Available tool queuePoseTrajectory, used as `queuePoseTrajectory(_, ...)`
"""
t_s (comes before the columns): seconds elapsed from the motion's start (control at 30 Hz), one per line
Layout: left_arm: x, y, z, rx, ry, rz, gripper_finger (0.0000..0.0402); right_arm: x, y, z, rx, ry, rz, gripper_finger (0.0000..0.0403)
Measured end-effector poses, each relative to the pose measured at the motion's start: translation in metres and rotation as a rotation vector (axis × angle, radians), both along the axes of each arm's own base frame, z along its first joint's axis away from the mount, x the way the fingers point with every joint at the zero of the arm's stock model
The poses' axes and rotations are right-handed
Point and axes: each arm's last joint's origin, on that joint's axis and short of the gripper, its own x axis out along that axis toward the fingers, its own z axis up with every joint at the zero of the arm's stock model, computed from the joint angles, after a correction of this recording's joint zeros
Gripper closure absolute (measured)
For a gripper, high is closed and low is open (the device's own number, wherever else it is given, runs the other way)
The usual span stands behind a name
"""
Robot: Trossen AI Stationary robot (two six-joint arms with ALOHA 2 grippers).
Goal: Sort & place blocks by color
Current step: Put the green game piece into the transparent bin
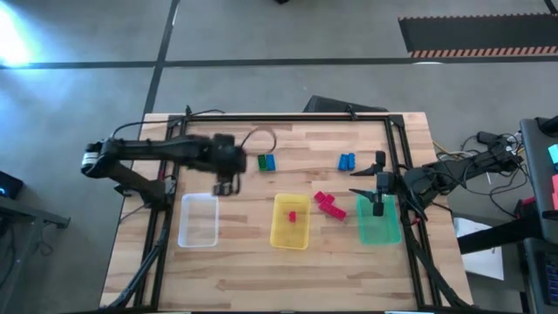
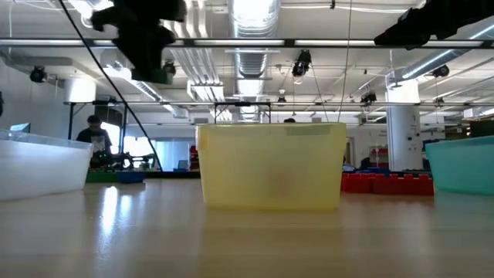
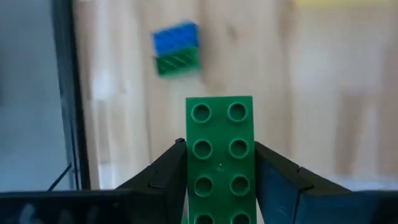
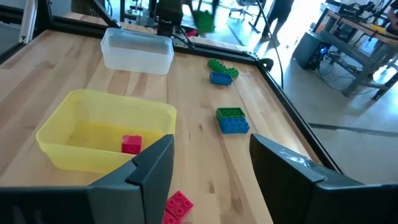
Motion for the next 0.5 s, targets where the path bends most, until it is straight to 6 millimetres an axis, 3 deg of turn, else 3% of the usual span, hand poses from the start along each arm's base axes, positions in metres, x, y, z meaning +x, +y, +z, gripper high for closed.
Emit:
queuePoseTrajectory(0.3, -0.025, -0.041, -0.034, -0.124, 0.148, -0.199, 0.0263, 0.000, 0.000, 0.001, 0.008, -0.007, -0.002, 0.0202)
queuePoseTrajectory(0.5, -0.038, -0.062, -0.048, -0.177, 0.176, -0.143, 0.0269, 0.000, 0.000, 0.001, 0.009, -0.007, -0.001, 0.0202)
